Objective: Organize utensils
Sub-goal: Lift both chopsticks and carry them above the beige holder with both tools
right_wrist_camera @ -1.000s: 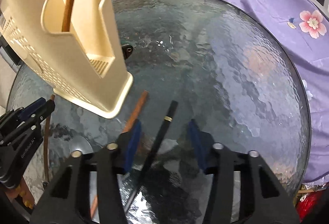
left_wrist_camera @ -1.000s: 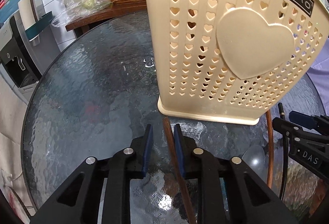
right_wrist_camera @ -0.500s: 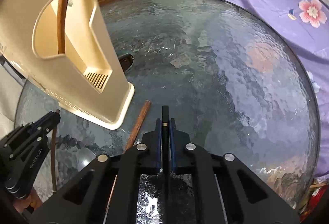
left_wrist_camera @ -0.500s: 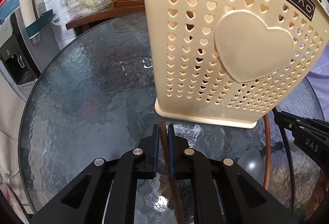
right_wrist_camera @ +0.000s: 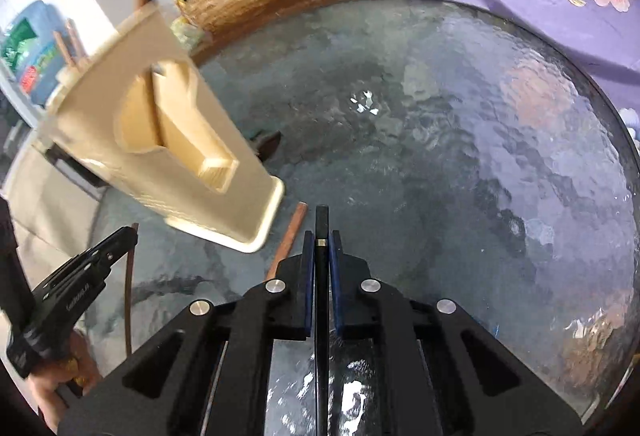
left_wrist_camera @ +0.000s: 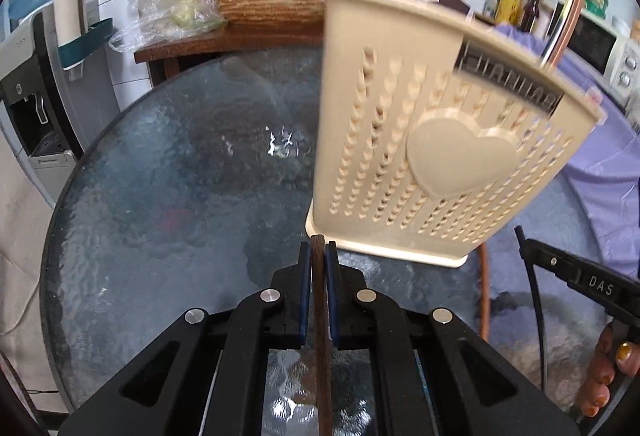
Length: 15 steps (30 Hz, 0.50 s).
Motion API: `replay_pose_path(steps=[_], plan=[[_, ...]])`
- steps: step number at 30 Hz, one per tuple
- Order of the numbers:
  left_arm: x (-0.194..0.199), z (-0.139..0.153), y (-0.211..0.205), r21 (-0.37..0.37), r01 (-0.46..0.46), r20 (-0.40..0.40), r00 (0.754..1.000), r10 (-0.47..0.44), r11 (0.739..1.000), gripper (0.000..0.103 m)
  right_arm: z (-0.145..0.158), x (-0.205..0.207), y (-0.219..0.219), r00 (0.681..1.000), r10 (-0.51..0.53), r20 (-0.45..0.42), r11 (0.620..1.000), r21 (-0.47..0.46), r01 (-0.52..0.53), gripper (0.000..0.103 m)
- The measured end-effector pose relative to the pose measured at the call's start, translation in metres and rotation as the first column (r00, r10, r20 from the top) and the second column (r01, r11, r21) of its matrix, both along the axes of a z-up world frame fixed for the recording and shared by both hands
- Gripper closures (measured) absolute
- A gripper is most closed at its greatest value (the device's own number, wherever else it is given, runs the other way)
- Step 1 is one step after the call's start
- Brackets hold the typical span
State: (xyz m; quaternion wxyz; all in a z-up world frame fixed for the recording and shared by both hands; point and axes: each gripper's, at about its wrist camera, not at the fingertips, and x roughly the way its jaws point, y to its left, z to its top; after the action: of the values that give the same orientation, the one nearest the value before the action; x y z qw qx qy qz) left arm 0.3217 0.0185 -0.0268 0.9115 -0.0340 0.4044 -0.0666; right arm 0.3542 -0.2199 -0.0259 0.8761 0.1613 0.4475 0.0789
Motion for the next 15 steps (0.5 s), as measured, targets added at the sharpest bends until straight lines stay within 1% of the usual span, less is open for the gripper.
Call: replay_pose_path(steps=[2, 7, 9, 12, 15], plan=[[-0.008, 0.012, 0.004, -0.034, 0.004, 0.021, 1.0, -0.004, 0.999, 0.096, 0.009, -0.007, -0.002, 0.999, 0.025, 0.031, 0.999, 0.02, -0.026, 0.095], [-0.027, 0.038, 0.006, -0.051, 0.017, 0.085, 0.996, -0.013, 0.999, 0.096, 0.036, -0.029, -0.004, 0.988, 0.109, 0.108, 0.989, 0.087, -0.118, 0.095], [-0.031, 0.048, 0.008, -0.053, 0.02, 0.109, 0.994, -0.014, 0.998, 0.096, 0.05, -0.039, -0.004, 0.978, 0.141, 0.15, 0.982, 0.107, -0.158, 0.095], [-0.039, 0.064, 0.012, -0.066, 0.025, 0.145, 0.989, -0.015, 0.998, 0.096, 0.07, -0.051, -0.004, 0.962, 0.176, 0.207, 0.973, 0.109, -0.202, 0.095], [-0.044, 0.075, 0.015, -0.102, 0.039, 0.163, 0.986, -0.022, 0.994, 0.096, 0.088, -0.059, -0.003, 0.945, 0.199, 0.26, 0.968, 0.102, -0.231, 0.095]])
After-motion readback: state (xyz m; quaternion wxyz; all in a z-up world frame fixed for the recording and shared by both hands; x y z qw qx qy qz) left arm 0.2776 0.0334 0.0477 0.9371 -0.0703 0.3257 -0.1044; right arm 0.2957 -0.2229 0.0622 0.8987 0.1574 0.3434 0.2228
